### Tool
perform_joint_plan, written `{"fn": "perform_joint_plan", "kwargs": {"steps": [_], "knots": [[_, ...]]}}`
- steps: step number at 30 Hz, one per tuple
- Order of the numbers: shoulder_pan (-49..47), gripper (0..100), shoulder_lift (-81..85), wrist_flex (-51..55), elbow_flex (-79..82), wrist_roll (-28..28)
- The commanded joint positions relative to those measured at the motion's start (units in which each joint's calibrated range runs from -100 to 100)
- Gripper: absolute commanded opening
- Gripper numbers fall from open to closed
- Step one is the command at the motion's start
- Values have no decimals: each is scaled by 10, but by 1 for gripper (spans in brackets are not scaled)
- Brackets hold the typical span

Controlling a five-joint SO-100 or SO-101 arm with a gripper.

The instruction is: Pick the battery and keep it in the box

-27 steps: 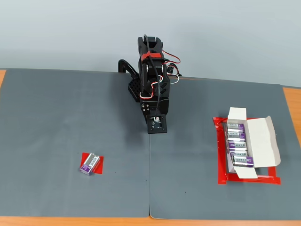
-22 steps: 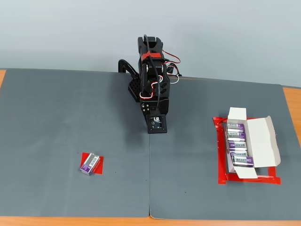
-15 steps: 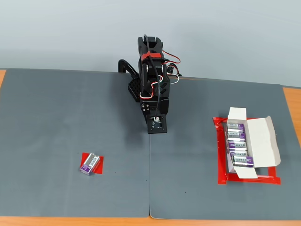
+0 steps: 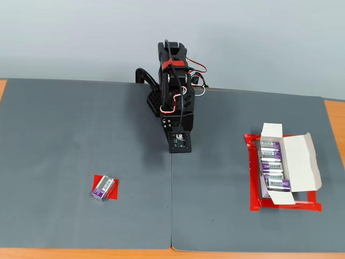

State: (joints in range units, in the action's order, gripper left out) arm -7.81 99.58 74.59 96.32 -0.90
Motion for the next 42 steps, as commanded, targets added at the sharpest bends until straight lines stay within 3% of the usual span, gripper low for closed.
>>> {"fn": "perform_joint_plan", "kwargs": {"steps": [1,42], "knots": [[1,2,-3,2,-38,0],[-4,2,-6,0,-38,-3]]}}
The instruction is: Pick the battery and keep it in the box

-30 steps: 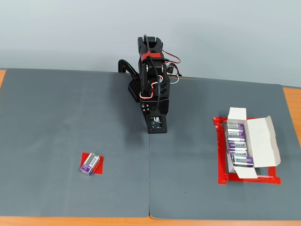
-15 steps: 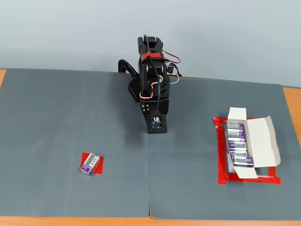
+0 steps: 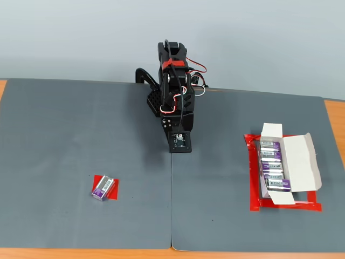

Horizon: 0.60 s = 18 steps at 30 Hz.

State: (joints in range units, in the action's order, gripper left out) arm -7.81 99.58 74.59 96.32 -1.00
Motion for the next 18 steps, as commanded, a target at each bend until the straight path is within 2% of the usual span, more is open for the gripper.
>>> {"fn": "perform_joint_plan", "kwargs": {"steps": [1,8,13,18], "knots": [[-4,2,-8,-2,-39,-2],[-5,2,-74,-12,-56,-1],[2,2,-212,-113,-110,-2],[2,2,-340,-166,-207,-1]]}}
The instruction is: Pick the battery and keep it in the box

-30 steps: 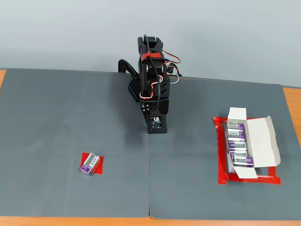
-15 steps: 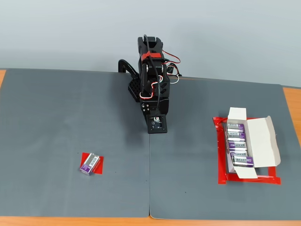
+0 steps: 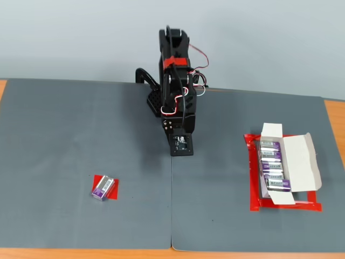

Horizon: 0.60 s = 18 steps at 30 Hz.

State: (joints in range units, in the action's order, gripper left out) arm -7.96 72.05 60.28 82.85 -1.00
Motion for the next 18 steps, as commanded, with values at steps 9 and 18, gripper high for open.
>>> {"fn": "perform_joint_plan", "kwargs": {"steps": [9,18], "knots": [[101,2,-211,-27,-255,-1],[224,2,-343,-32,-380,5]]}}
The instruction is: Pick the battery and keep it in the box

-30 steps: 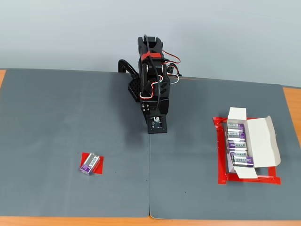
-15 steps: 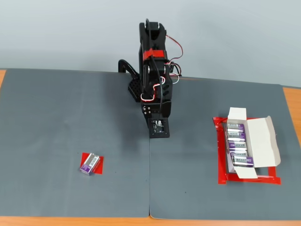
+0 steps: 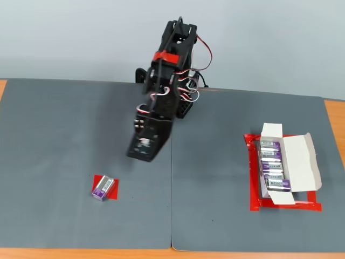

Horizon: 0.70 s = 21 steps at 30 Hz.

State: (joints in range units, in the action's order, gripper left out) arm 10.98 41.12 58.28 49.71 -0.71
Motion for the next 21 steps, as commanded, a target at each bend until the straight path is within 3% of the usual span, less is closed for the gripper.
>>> {"fn": "perform_joint_plan", "kwargs": {"steps": [1,13,21], "knots": [[46,2,-49,-23,-54,2],[113,2,-161,-207,-62,-5],[109,2,-265,-211,-143,-5]]}}
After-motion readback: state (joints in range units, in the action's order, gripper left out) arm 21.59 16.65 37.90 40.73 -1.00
